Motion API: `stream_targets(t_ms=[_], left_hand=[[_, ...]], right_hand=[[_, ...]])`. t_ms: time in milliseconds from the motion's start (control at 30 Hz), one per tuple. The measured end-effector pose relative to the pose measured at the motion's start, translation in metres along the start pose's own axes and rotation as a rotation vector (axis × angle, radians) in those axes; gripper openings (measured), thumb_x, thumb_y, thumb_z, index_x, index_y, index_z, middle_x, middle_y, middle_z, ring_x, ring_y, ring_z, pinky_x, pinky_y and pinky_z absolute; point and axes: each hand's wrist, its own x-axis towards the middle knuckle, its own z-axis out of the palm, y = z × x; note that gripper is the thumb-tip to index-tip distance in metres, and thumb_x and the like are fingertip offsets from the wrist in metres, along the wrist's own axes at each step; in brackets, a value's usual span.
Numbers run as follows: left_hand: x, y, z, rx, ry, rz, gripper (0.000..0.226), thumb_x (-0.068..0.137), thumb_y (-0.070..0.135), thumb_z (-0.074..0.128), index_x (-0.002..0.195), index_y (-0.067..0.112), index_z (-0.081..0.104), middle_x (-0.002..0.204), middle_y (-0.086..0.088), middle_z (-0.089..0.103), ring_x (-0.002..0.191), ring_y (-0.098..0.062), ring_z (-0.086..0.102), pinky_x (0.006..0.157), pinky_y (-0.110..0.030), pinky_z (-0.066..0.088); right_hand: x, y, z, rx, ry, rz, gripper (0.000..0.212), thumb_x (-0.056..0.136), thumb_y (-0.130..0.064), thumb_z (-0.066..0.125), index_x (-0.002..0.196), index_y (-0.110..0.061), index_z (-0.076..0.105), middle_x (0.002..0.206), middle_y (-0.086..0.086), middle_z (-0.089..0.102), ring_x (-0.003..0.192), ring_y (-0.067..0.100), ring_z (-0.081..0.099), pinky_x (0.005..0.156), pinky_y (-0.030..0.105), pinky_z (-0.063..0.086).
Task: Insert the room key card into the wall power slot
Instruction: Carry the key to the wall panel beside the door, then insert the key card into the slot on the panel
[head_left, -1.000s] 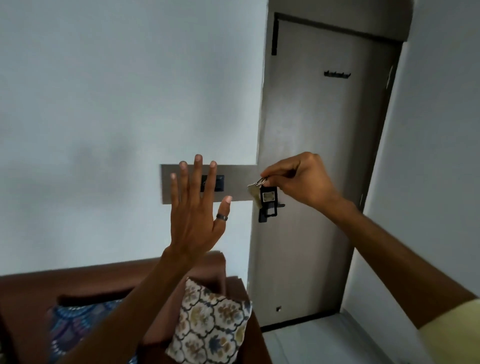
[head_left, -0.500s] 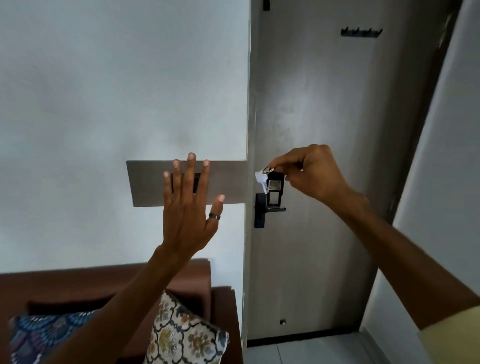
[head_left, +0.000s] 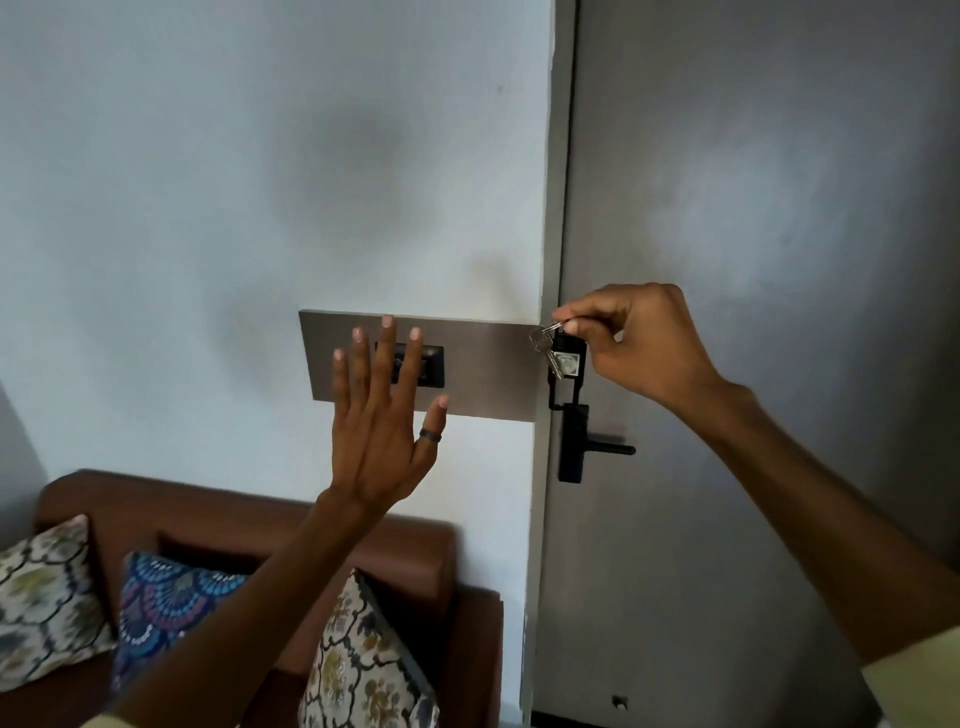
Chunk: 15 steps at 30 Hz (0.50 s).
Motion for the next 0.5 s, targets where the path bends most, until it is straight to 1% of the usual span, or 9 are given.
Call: stream_targets(t_ms=[100,167,200,267,333,433,500], left_hand=[[-0.004,-0.015,0.024,0.056,-0.022,-0.039,0.075,0.111,0.050,0.040,0.173,0.016,0.016,0.181,-0.014,0.006,0.168,-0.038,-0.002,0.136,-0.059,0.006],[-0.007,-0.028,0.043,0.089,-0.021,-0.054,0.075,0.111,0.050,0.041,0.173,0.015,0.017,0.182,-0.013,0.004,0.168,-0.038,-0.001,0.136,-0.058,0.006],[-0.009,-0.036,0.053,0.106,-0.018,-0.065,0.075,0.111,0.051,0.041,0.173,0.015,0.017,0.182,-0.012,0.003,0.168,-0.038,-0.001,0.137,-0.057,0.005],[-0.011,-0.052,0.077,0.139,-0.017,-0.089,0.076,0.111,0.051,0.041,0.173,0.015,0.016,0.182,-0.011,0.001,0.168,-0.038,-0.001,0.137,-0.054,0.002],[-0.010,-0.069,0.101,0.162,-0.012,-0.109,0.076,0.111,0.052,0.040,0.173,0.015,0.017,0.182,-0.011,0.001,0.168,-0.038,-0.001,0.137,-0.054,0.001],[-0.004,-0.099,0.142,0.163,-0.002,-0.152,0.075,0.111,0.053,0.038,0.173,0.016,0.017,0.182,-0.010,0.001,0.168,-0.038,0.000,0.137,-0.053,0.000],[-0.001,-0.118,0.165,0.164,-0.008,-0.183,0.075,0.111,0.054,0.037,0.173,0.016,0.017,0.182,-0.011,0.002,0.168,-0.037,-0.001,0.137,-0.054,0.001]], right_hand=[[0.019,0.026,0.022,0.058,-0.007,-0.024,0.018,0.087,-0.001,0.075,0.099,-0.013,0.081,0.093,-0.008,0.077,0.077,-0.020,0.064,0.075,-0.005,0.045],[0.030,0.041,0.040,0.086,-0.016,-0.037,0.018,0.087,-0.002,0.075,0.099,-0.014,0.080,0.095,-0.005,0.079,0.080,-0.015,0.067,0.077,-0.003,0.048],[0.036,0.048,0.051,0.100,-0.026,-0.050,0.018,0.087,-0.003,0.075,0.099,-0.015,0.080,0.095,-0.004,0.080,0.082,-0.010,0.070,0.079,0.001,0.051],[0.050,0.061,0.074,0.109,-0.051,-0.084,0.019,0.087,-0.003,0.075,0.098,-0.016,0.080,0.094,-0.003,0.080,0.084,0.000,0.073,0.082,0.013,0.058],[0.065,0.073,0.097,0.103,-0.068,-0.110,0.019,0.086,-0.003,0.075,0.097,-0.018,0.081,0.092,-0.005,0.081,0.082,0.003,0.074,0.081,0.022,0.061],[0.096,0.092,0.137,0.094,-0.093,-0.135,0.019,0.086,-0.003,0.073,0.094,-0.019,0.081,0.089,-0.005,0.081,0.078,0.003,0.072,0.079,0.028,0.061],[0.117,0.101,0.165,0.091,-0.111,-0.152,0.018,0.086,-0.004,0.073,0.094,-0.019,0.081,0.088,-0.003,0.081,0.076,0.007,0.072,0.078,0.032,0.061]])
